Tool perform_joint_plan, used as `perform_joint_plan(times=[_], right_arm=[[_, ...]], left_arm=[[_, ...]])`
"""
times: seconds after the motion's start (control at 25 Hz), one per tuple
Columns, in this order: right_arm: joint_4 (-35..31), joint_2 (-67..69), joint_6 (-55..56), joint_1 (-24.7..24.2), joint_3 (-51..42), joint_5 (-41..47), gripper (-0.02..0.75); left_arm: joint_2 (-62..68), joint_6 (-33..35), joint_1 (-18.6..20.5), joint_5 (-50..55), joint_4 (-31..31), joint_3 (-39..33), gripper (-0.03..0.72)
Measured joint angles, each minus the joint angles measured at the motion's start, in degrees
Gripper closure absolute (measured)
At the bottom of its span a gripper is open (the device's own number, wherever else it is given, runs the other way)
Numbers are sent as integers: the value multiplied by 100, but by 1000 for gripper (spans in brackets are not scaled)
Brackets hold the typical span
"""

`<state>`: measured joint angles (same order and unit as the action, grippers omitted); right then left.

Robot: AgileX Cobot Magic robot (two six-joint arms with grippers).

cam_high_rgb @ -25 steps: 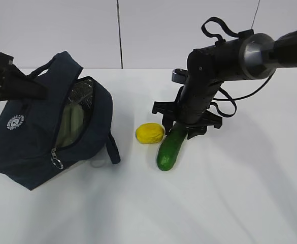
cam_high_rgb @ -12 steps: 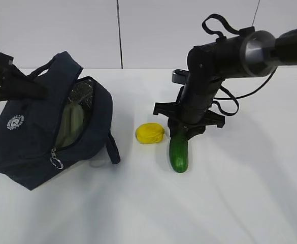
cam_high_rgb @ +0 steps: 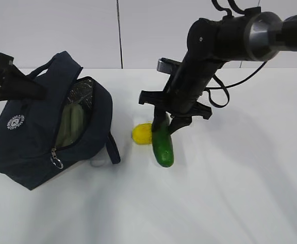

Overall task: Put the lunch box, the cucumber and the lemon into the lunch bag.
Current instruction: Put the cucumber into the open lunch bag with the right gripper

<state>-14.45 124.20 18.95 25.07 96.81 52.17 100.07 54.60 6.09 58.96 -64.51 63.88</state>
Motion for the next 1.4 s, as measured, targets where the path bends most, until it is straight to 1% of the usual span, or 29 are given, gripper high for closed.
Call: perform_joint_plan(times=[0.2,0.48,0.68,0.76,0.88,1.08,1.4], right_arm=[[-1452,0,-1203,0,191,190,450],[-3163,0,-2901,0,777,595,450],[-4560,0,-3807,0,829,595,450],[-5006,71,-4046,0,851,595,450],[-5319,279,-4210,0,851,571,450],[-5591,502,-4404,0,851,259,450],[-6455,863,-4886,22,851,-223,450]], left_arm=[[0,0,0,-24,0,0,693],[0,0,0,-77,59,0,693],[0,0,0,-99,59,0,693],[0,0,0,-99,46,0,693],[0,0,0,-57,-122,0,693],[2,0,0,27,-270,0,693],[33,0,0,146,-404,0,693]])
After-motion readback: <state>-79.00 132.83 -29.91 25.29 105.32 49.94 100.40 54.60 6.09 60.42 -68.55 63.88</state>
